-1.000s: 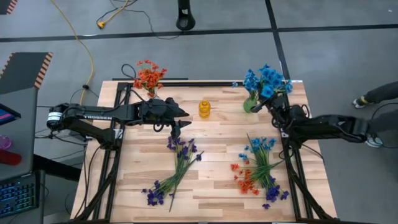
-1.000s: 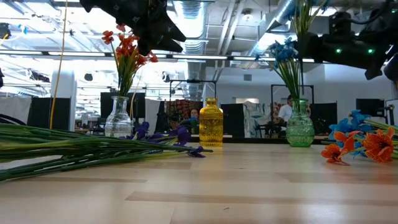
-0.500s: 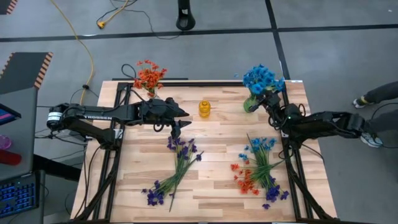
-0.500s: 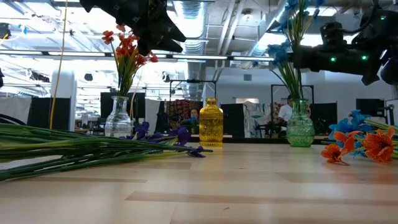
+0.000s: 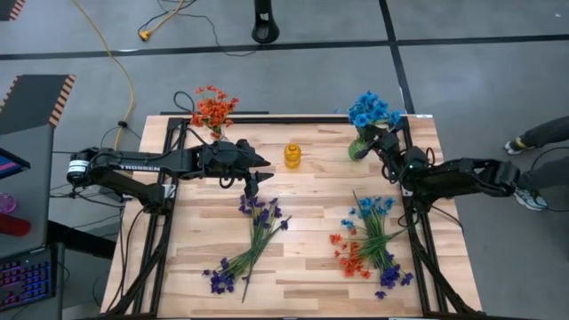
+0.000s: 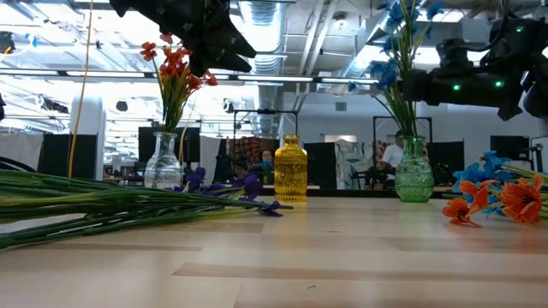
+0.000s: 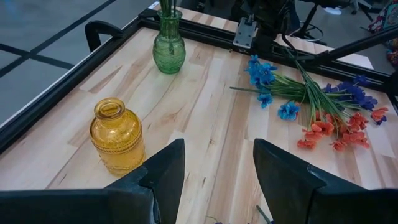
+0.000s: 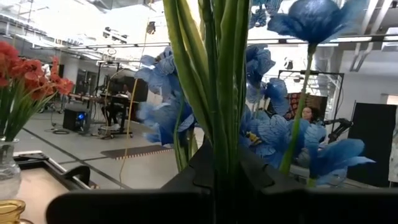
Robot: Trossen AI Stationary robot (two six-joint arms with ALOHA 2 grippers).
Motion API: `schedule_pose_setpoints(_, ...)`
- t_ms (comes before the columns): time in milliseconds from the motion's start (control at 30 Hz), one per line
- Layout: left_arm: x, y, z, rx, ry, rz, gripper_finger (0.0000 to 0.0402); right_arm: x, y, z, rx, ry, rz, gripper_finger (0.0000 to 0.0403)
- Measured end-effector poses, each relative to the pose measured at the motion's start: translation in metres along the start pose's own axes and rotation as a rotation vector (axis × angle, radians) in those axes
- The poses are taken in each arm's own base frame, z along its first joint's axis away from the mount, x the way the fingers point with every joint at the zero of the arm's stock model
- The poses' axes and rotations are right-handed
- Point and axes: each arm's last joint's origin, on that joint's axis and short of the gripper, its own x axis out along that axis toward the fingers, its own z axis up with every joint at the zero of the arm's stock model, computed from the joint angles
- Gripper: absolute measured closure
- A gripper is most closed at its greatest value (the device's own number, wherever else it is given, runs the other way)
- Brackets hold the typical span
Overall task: Sort flowers into vase by color
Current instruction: Put the left blue flower into the green vase
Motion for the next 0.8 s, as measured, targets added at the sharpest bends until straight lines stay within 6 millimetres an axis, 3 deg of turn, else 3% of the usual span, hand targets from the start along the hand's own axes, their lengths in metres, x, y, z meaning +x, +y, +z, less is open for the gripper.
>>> schedule_pose_setpoints(800,0.0,0.0,0.0,0.0,0.0,-0.001,0.0223,-0.0004,-0.003,-0.001,0.001,0.039,-0.12,0.0346)
